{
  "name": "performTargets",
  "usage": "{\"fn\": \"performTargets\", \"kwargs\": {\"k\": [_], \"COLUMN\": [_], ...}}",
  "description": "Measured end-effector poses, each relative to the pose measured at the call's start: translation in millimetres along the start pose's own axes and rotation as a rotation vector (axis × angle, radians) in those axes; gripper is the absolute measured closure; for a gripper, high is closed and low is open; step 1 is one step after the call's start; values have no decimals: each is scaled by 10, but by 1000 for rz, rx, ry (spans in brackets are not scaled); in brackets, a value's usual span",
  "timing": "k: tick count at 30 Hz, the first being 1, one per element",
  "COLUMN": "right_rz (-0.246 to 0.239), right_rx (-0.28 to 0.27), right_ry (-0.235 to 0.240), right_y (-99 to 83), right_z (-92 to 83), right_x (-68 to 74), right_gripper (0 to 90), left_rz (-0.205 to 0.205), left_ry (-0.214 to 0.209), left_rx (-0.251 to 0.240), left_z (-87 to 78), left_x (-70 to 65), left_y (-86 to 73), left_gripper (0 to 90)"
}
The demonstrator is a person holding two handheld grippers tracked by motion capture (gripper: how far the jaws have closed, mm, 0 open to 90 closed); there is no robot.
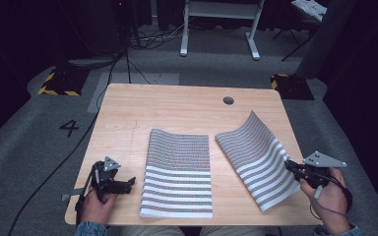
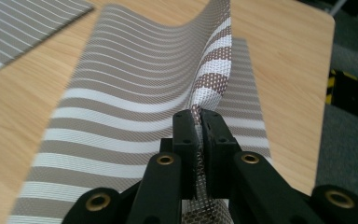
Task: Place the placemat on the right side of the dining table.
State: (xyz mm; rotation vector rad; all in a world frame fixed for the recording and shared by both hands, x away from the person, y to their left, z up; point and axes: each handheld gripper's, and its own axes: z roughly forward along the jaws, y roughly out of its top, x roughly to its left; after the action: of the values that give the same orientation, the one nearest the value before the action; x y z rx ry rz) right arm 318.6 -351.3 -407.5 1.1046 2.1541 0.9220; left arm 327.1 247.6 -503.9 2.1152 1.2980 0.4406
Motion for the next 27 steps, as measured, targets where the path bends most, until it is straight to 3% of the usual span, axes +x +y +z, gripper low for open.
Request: {"fn": "performTargets", "kwargs": {"k": [2, 5, 7, 12, 14, 15, 18, 27], "right_rz": [-31, -44, -70, -87, -96, -96, -85, -79], "right_rx": [-29, -48, -77, -106, -126, -126, -146, -175], "right_ry": [41, 68, 114, 176, 227, 227, 294, 375], "right_y": [88, 143, 210, 274, 309, 309, 350, 400], "right_z": [-66, -110, -167, -219, -240, -240, -255, -250], "right_x": [163, 270, 416, 618, 740, 740, 858, 1033], "right_gripper": [856, 856, 856, 855, 854, 854, 853, 854], "left_rz": [0, 0, 0, 0, 0, 0, 0, 0], "left_ry": [0, 0, 0, 0, 0, 0, 0, 0], "left_rx": [0, 0, 0, 0, 0, 0, 0, 0], "left_z": [0, 0, 0, 0, 0, 0, 0, 0], "left_x": [0, 0, 0, 0, 0, 0, 0, 0], "left_y": [0, 0, 0, 0, 0, 0, 0, 0], "left_gripper": [3, 2, 2, 2, 2, 2, 3, 3]}}
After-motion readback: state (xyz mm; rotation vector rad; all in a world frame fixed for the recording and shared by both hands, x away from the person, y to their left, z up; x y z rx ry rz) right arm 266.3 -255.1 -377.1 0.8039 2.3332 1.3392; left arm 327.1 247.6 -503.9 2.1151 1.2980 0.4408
